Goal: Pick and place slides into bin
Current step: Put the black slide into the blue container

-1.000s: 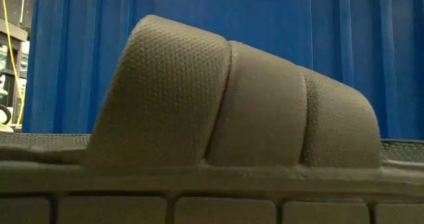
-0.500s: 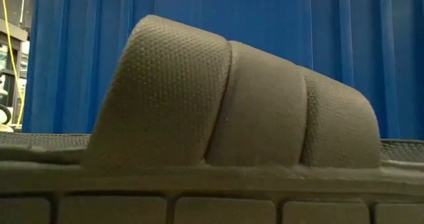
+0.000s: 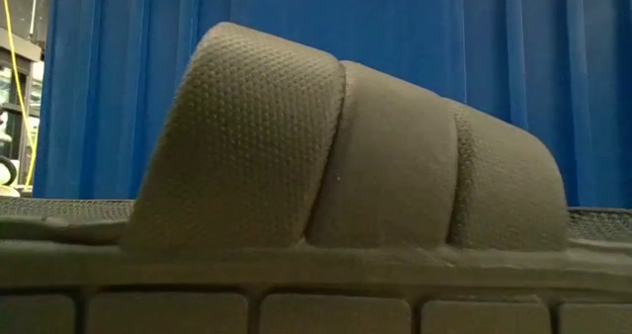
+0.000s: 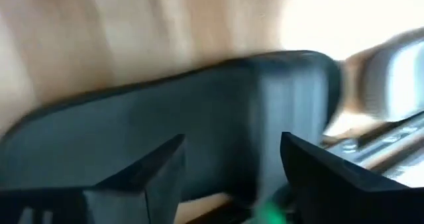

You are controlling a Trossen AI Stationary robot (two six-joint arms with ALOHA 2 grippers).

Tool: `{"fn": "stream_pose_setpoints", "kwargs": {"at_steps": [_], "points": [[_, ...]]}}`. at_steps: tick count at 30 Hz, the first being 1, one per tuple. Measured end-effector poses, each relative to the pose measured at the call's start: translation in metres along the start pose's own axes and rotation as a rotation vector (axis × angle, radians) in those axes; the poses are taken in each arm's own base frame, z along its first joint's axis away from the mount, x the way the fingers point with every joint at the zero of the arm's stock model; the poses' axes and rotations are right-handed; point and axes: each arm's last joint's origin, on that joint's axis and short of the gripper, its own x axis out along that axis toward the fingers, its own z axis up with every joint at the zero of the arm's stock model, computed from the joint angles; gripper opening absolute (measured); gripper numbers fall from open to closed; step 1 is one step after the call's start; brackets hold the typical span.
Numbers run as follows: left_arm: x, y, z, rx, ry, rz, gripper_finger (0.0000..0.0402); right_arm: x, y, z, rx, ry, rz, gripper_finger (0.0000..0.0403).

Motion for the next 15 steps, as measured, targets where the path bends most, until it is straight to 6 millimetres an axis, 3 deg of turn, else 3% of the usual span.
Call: {"fn": "stream_pose_setpoints", "kwargs": {"at_steps": [9, 15], "points": [[0.000, 0.000, 0.000, 0.004, 0.007, -0.018, 0.0271, 0.035, 0.002, -0.013, 0.074, 0.117, -0.159, 0.0239], [0.000, -0.001, 0.000, -0.014, 0.011, -0.027, 0.0271, 0.036, 0.003, -0.009, 0.065, 0.054, -0.192, 0.0238]]}}
